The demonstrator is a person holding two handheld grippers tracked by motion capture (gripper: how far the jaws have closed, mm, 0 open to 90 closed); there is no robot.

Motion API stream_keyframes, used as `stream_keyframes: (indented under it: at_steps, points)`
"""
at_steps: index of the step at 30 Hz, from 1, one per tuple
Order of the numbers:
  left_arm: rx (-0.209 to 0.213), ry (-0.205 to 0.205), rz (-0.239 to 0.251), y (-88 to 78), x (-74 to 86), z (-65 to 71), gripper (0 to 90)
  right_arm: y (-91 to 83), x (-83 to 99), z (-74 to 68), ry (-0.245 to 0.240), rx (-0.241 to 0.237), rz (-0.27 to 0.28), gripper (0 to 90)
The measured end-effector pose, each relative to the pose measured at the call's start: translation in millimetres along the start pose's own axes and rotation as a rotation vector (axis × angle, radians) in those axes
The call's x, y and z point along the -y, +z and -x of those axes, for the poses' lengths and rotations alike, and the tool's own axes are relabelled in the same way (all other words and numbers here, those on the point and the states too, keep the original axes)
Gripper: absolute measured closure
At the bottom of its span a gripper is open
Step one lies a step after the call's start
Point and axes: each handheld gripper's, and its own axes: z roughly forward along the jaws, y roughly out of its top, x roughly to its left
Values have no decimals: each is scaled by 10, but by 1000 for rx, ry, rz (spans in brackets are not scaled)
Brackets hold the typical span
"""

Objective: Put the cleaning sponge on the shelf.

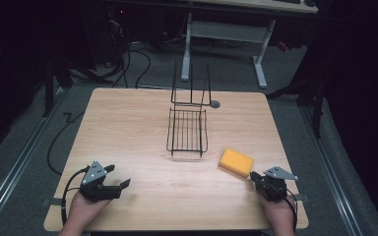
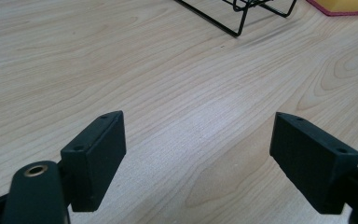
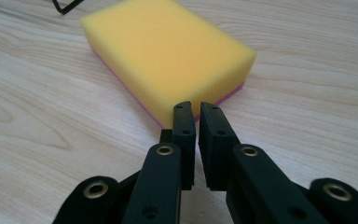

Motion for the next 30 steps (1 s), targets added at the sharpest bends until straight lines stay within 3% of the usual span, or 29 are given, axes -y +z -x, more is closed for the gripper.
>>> stream_keyframes:
  at_steps: [15,22,23,24,25,26,27,30]
  points:
    - [2,4,1,11,-8,0,190,79,-75,-402,-108,-98,-26,845]
    - [1,0,3,-1,-4,-4,190,23,-98,-392,-90,-98,8,806]
    - [2,-1,3,2,-4,-4,190,-18,-103,-383,-70,-92,29,745]
    - [2,-1,3,2,-4,-4,190,-18,-103,-383,-70,-92,29,745]
    - [2,1,1,9,-5,-1,190,-44,-118,-380,-62,-86,57,671]
    - [2,1,1,9,-5,-1,190,-44,-118,-380,-62,-86,57,671]
    - [3,4,-1,13,-7,4,190,-54,-135,-393,-46,-87,75,578]
    - [3,3,0,13,-7,6,190,-49,-152,-403,-46,-82,89,497]
